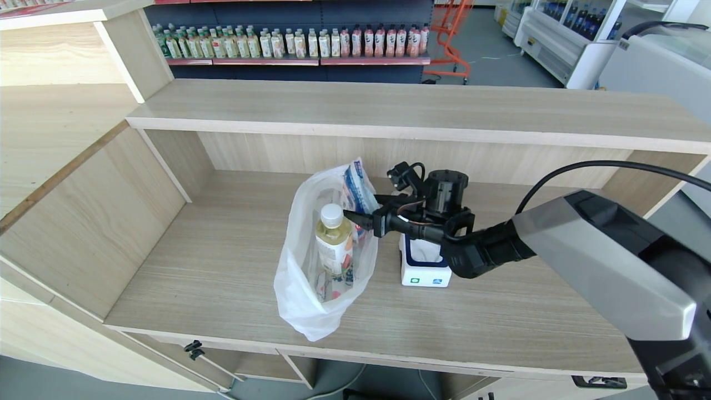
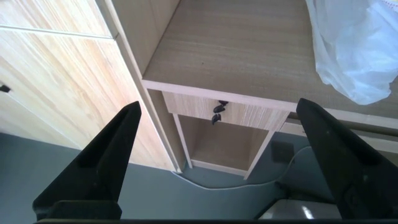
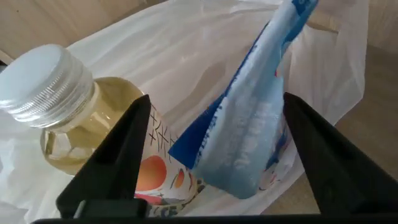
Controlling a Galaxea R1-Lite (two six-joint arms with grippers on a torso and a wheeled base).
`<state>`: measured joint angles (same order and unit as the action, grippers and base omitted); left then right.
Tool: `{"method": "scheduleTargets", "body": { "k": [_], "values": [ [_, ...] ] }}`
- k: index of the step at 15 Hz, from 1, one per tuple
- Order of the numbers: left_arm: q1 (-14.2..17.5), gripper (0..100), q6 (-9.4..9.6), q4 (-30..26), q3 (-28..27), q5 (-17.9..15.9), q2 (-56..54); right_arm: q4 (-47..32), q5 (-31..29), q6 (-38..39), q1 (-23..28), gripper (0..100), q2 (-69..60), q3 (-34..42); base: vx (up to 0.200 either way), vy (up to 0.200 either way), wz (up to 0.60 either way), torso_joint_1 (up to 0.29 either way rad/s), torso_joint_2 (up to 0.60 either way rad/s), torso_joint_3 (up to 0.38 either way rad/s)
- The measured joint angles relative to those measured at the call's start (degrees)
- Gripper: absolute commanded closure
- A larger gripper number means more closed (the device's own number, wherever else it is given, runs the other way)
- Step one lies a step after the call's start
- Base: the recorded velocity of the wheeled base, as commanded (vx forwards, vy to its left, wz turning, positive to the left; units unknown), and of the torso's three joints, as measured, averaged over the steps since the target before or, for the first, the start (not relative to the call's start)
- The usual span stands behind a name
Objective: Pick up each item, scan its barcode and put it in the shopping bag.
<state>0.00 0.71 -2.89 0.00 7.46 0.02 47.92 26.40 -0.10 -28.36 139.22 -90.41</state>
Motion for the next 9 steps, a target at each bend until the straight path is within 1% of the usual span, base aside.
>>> {"method": "scheduleTargets", "body": {
  "k": [2,3,4,5,7,9],
  "values": [
    [0.0,0,0.00,0.0,0.0,0.0,0.0,0.0,-0.1,5.0,-0.9,0,-1.9,-1.5,0.000,0.000,0.00,0.000,0.00,0.000],
    [0.0,0,-0.02,0.0,0.0,0.0,0.0,-0.2,-0.2,6.3,-1.1,0,-3.5,-1.1,0.000,0.000,0.00,0.000,0.00,0.000],
    [0.0,0,0.00,0.0,0.0,0.0,0.0,-0.7,-0.3,6.9,-1.1,0,-5.6,0.4,0.000,0.000,0.00,0.000,0.00,0.000],
    [0.0,0,0.00,0.0,0.0,0.0,0.0,-0.9,-0.4,7.3,-1.0,0,-8.8,3.5,0.000,0.000,0.00,0.000,0.00,0.000],
    [0.0,0,-0.02,0.0,0.0,0.0,0.0,-2.2,-0.4,6.8,-0.2,0,-16.4,13.2,0.000,0.000,0.00,0.000,0.00,0.000],
    [0.0,0,0.00,0.0,0.0,0.0,0.0,-4.3,-0.6,4.2,2.1,0,-28.1,28.5,0.000,0.000,0.00,0.000,0.00,0.000]
  ]
}}
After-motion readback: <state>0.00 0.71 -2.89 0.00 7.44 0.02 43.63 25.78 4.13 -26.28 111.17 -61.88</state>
